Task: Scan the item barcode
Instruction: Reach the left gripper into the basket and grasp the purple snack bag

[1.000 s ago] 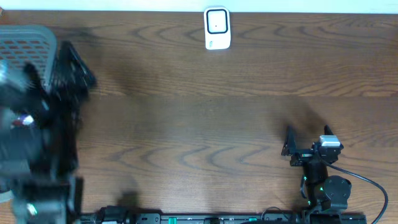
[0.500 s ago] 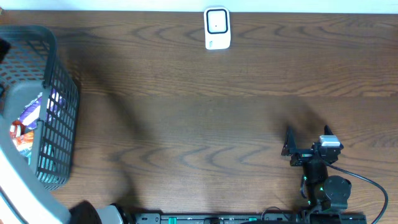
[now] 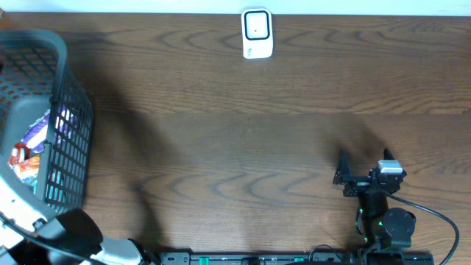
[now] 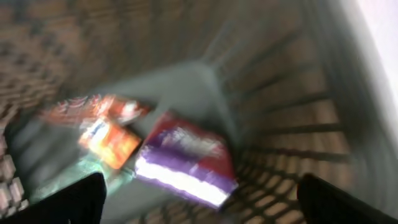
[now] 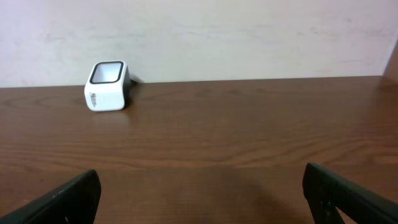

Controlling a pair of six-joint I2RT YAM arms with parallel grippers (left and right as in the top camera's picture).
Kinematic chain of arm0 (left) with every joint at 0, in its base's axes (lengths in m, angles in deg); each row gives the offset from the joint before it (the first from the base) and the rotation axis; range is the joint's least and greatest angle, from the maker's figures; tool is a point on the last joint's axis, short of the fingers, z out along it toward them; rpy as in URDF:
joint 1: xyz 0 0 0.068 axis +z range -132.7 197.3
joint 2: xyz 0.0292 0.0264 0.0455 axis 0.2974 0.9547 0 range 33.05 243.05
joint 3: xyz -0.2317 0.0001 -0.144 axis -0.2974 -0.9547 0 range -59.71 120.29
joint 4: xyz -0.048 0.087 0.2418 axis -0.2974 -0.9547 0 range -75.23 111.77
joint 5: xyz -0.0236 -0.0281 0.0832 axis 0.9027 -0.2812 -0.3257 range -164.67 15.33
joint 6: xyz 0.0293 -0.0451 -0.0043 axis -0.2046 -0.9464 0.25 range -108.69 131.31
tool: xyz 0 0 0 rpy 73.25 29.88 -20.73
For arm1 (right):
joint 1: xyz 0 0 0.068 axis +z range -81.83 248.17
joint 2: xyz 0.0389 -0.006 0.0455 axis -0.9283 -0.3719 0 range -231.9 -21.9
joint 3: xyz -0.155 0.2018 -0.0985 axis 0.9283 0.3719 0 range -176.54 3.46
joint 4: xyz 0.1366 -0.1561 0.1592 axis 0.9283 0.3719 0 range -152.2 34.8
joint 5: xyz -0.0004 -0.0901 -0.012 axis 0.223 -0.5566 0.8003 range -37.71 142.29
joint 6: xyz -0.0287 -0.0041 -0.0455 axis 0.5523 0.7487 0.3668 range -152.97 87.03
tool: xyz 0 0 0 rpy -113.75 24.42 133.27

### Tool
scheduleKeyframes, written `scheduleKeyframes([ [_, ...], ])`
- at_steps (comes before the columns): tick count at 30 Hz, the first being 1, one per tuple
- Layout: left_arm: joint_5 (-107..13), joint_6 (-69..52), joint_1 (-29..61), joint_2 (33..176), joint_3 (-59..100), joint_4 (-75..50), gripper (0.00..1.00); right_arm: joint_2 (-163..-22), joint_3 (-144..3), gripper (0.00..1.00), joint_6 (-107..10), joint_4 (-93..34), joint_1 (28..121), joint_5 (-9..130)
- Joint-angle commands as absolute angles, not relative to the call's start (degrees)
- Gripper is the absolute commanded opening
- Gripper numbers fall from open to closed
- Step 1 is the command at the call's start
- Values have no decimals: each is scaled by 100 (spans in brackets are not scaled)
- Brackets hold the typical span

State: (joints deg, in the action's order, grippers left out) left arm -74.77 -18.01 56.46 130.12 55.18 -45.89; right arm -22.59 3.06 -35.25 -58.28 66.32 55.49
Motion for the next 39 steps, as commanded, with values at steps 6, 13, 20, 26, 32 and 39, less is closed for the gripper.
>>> scheduleKeyframes([
  [6, -6830, -3828, 5801, 13589, 5559, -5542, 98, -2222, 312, 99, -3457, -5810, 6601, 5584],
  [13, -6648, -3915, 5784, 13987, 5557, -5769, 98, -2222, 312, 99, -3457, -5810, 6601, 5584],
  [20, -6651, -4252, 5712, 14494, 5435, -5962, 98, -2222, 312, 99, -3457, -5810, 6601, 5584],
  [26, -6904, -4304, 5565, 14741, 5310, -5826, 98, -2222, 312, 99, -3460, -5810, 6601, 5584],
  [32, -7239, -4304, 5416, 14890, 5192, -5592, 98, -2222, 312, 99, -3457, -5810, 6601, 5584],
  [39, -7241, -4304, 5360, 14890, 4626, -5087, 98, -2222, 312, 99, -3460, -5810, 6601, 5582],
])
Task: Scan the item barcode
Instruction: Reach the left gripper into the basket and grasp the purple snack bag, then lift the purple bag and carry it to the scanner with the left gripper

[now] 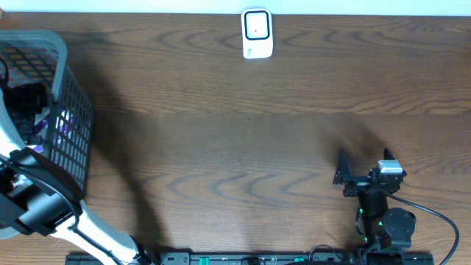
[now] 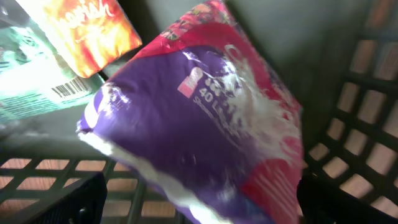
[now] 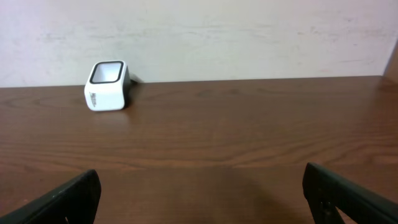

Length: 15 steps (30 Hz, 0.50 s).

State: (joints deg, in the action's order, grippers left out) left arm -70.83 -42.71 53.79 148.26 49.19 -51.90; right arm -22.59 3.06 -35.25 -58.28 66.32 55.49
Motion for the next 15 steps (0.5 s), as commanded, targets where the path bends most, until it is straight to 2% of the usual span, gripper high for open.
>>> scheduleKeyframes([
  [1, -7252, -4302, 5360, 14888, 4506, -4991, 98, -2222, 312, 99, -3457, -5810, 6601, 5584],
  [6, -7278, -4297, 5360, 14890, 3961, -4445, 99, -2222, 312, 99, -3457, -5810, 6601, 5582],
  [9, -7547, -4276, 5360, 14890, 3763, -4196, 61, -2222, 312, 99, -3457, -5810, 6601, 5584],
  [12, -7798, -4273, 5360, 14888, 3754, -4152, 31, -2222, 312, 99, -3457, -5810, 6601, 5582],
  [14, -7792, -4256, 5375, 14861, 3763, -4134, 10, -2220, 312, 99, -3460, -5810, 6601, 5582],
  [15, -7789, -4254, 5386, 14840, 3776, -4139, 8, -2222, 312, 99, -3457, -5810, 6601, 5584],
])
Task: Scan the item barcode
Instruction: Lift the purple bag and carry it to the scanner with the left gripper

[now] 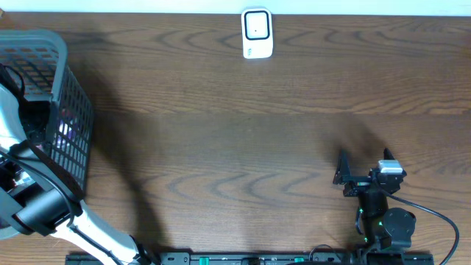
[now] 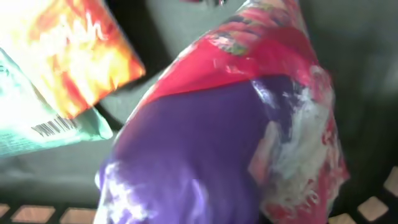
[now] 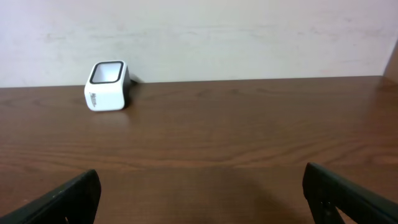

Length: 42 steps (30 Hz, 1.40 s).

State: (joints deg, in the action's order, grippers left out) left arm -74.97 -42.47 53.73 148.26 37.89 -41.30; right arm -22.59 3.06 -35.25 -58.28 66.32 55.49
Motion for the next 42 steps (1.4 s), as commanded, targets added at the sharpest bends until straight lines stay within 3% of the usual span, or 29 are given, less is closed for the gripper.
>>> scheduleKeyframes([
  [1, -7789, -4254, 5399, 14789, 3784, -4137, 7, -2222, 312, 99, -3457, -5810, 6601, 5584],
  [6, -7768, -4254, 5471, 14287, 3972, -4132, 7, -2222, 312, 99, -3457, -5810, 6601, 5584],
  [23, -7230, -4254, 5218, 10125, 4270, -2910, 7, -2222, 312, 99, -3457, -5810, 6601, 5584],
  [27, -6812, -4029, 4175, 9764, 4270, -2840, 7, -2222, 312, 99, -3460, -5810, 6601, 5582],
  [36, -6847, -2136, 569, 10230, 4252, -2954, 8, -2222, 312, 99, -3460, -5810, 6601, 5582],
  [42, -7831, -1825, -607, 11262, 4252, -3789, 8, -2222, 312, 99, -3457, -5810, 6601, 5584],
])
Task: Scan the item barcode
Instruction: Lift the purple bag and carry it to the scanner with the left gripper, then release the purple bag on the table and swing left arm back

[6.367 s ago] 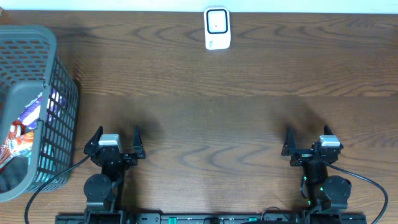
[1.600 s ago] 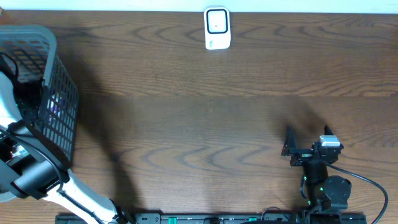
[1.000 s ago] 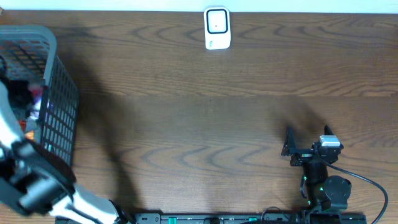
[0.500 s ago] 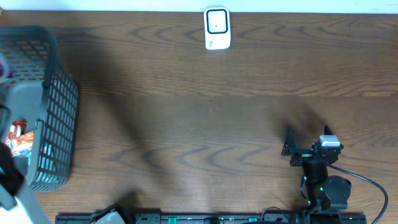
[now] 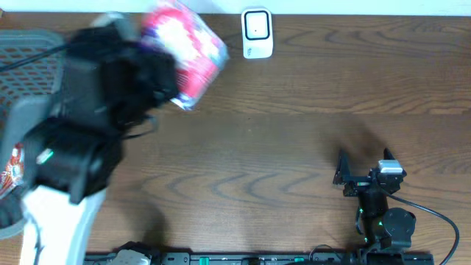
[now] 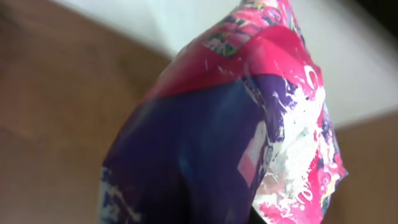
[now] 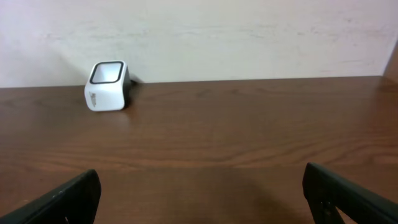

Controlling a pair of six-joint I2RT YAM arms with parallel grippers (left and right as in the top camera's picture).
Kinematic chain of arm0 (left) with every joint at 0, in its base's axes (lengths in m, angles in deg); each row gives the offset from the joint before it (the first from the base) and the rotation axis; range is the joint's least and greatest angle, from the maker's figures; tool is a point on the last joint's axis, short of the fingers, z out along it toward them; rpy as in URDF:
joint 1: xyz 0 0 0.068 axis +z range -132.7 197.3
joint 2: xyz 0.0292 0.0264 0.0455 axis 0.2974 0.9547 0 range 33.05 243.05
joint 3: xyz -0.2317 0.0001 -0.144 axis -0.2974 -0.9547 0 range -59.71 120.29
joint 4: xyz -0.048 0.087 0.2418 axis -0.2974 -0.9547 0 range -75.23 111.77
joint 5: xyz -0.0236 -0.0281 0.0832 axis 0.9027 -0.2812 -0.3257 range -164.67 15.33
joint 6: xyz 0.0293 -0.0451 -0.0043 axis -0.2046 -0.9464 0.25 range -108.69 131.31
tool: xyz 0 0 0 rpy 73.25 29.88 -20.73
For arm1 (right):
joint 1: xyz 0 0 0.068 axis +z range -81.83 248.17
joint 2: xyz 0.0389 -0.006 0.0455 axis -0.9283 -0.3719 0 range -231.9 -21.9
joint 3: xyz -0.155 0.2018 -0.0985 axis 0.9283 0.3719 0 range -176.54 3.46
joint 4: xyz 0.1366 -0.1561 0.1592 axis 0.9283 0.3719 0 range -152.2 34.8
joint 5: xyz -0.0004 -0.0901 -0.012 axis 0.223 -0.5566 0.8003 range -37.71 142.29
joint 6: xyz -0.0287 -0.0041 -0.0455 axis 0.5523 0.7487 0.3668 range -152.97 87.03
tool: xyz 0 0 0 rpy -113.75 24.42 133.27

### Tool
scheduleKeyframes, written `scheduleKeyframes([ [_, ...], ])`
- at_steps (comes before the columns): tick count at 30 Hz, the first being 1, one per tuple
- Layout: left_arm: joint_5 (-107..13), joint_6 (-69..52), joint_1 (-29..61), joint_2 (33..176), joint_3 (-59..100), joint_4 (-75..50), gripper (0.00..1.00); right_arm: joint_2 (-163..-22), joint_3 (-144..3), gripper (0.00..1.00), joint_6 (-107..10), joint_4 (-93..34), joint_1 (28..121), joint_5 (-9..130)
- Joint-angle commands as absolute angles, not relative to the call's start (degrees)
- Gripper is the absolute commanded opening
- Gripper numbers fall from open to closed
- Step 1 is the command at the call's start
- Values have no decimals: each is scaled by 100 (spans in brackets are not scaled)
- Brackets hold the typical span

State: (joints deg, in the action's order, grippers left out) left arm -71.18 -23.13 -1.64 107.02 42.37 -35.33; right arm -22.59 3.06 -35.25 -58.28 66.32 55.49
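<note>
A pink and purple snack packet hangs in the air above the table's back left, just left of the white barcode scanner. My left gripper is shut on it, the arm raised close under the overhead camera. The packet fills the left wrist view and hides the fingers. No barcode shows on it. My right gripper rests open and empty at the front right. From there the scanner stands far off at the back left.
A grey mesh basket stands at the left edge, largely covered by the raised left arm. Another packet shows inside it. A pale wall runs behind the table's back edge.
My left gripper was down inside the basket against the purple packet. Now it holds the packet up out of the basket, near the scanner. The right arm has not moved.
My left gripper was open over the basket, with several packets below it. Then it was down close to the purple packet, then right against it. Now the packet is lifted out and held near the scanner. The right gripper stayed open throughout.
</note>
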Motion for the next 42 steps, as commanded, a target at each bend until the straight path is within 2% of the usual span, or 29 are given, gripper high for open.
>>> scheduleKeyframes([
  [1, -7977, -1804, -736, 11504, 4252, -3905, 8, -2222, 312, 99, -3457, -5810, 6601, 5584],
  [8, -8185, -1587, -1217, 13165, 4252, -4335, 7, -2222, 312, 99, -3457, -5810, 6601, 5582],
  [18, -6316, -1745, -1521, 14737, 4252, -3601, 7, -2222, 312, 99, -3460, -5810, 6601, 5584],
  [24, -6117, -1740, -1536, 15148, 4241, -3490, 8, -2222, 312, 99, -3457, -5810, 6601, 5584],
  [25, -6117, -1742, -1536, 15189, 4241, -3509, 16, -2222, 312, 99, -3457, -5810, 6601, 5584],
  [27, -6117, -1738, -1534, 15253, 4241, -3540, 65, -2222, 312, 99, -3460, -5810, 6601, 5584],
  [29, -6120, -1622, -1501, 15248, 4243, -3557, 98, -2222, 312, 99, -3457, -5810, 6601, 5584],
  [35, -6141, -1526, -1009, 14805, 4405, -3831, 98, -2222, 312, 99, -3460, -5810, 6601, 5582],
  [42, -6137, -1528, 121, 13626, 4694, -4095, 98, -2222, 312, 99, -3460, -5810, 6601, 5584],
])
